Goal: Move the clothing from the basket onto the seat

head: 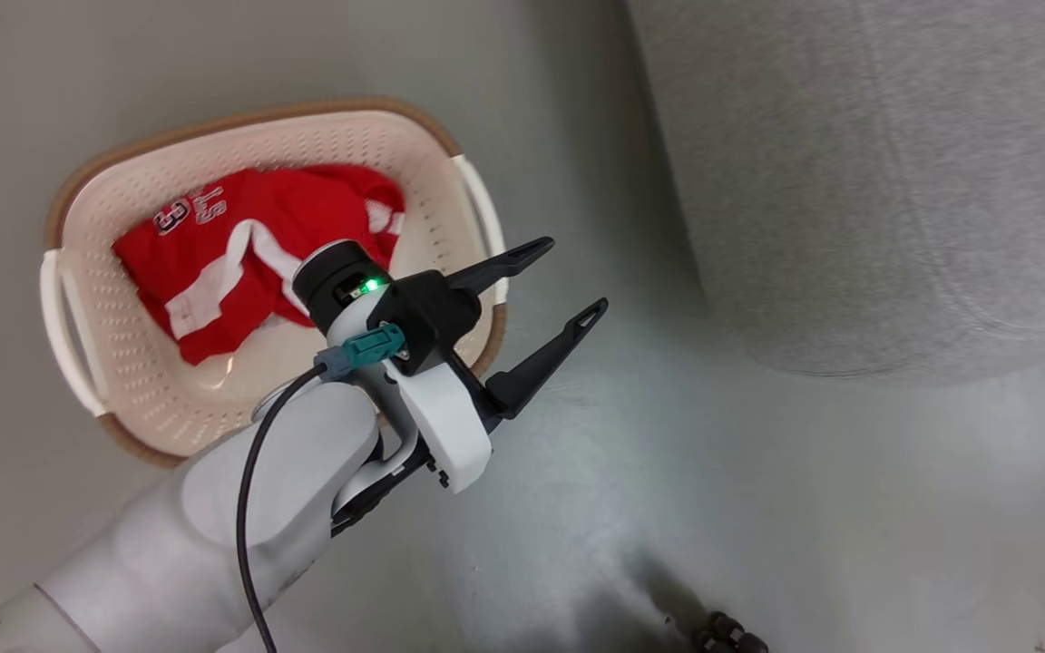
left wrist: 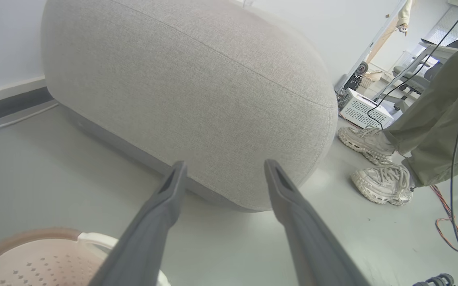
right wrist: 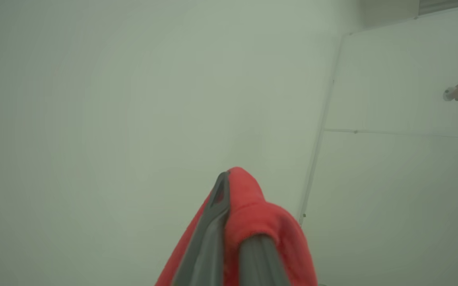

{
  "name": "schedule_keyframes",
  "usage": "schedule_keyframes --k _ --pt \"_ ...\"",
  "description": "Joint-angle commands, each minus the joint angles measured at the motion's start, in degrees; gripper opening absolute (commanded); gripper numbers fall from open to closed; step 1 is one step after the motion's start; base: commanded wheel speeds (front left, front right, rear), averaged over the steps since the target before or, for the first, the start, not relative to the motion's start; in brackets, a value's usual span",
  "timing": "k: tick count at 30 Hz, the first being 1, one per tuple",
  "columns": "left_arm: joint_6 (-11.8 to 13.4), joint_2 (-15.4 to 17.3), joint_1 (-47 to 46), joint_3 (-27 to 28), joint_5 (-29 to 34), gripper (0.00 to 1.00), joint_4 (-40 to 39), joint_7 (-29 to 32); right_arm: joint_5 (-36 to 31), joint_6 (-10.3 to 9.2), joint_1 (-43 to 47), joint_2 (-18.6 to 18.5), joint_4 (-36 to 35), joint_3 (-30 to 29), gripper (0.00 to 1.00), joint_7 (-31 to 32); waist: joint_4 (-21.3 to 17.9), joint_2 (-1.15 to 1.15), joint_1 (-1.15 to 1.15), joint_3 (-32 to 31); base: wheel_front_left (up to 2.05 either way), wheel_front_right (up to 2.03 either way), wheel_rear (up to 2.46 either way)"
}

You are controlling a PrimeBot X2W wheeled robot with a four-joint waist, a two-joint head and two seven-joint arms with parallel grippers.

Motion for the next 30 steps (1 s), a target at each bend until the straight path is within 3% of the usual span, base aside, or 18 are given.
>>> schedule_keyframes --k 1,5,9,18,25,28,29,30 --pt "0.0 0.07 -1.32 1.59 -0.05 1.0 -1.47 -0.29 -1.76 0.17 -1.16 -0.77 -0.35 -0.56 0.0 -0.33 2.43 0.0 0.0 2.46 0.0 0.0 0.0" --pt "0.0 -0.39 -1.46 1.7 0.19 1.0 -1.47 -0.29 -6.71 0.17 -1.81 1.83 2.72 -2.58 0.0 -0.33 3.94 0.0 0.0 3.93 0.0 0.0 0.0" --pt "0.0 -0.39 -1.5 2.42 0.53 1.0 -1.49 -0.29 -6.86 0.17 -0.69 4.59 7.59 -1.88 0.0 -0.33 4.8 0.0 0.0 4.99 0.0 0.0 0.0" --pt "0.0 -0.83 -1.4 3.75 1.17 1.0 -1.47 -0.29 3.36 0.17 9.12 10.18 5.06 10.06 0.0 -0.33 5.61 0.0 0.0 4.67 0.0 0.0 0.0" --pt "0.0 -2.09 -0.92 4.36 1.09 1.0 -1.67 -0.29 10.31 0.17 18.61 9.78 6.66 14.28 0.0 -0.33 6.84 0.0 0.0 2.65 0.0 0.0 0.0" --pt "0.0 -2.46 -0.49 5.0 1.16 1.0 -2.03 -0.29 11.94 0.17 21.14 9.53 7.84 15.12 0.5 -0.33 7.6 0.0 0.0 1.73 0.0 0.0 0.0" --pt "0.0 -2.46 -0.49 5.0 1.16 1.0 -2.03 -0.29 11.94 0.17 21.14 9.53 7.84 15.12 0.5 -0.33 7.6 0.0 0.0 1.73 0.0 0.0 0.0" --pt "0.0 -2.49 -0.26 5.15 1.19 1.0 -2.08 -0.29 12.52 0.17 22.03 9.63 7.9 15.41 1.0 -0.33 7.79 0.0 0.0 1.37 0.0 0.0 0.0"
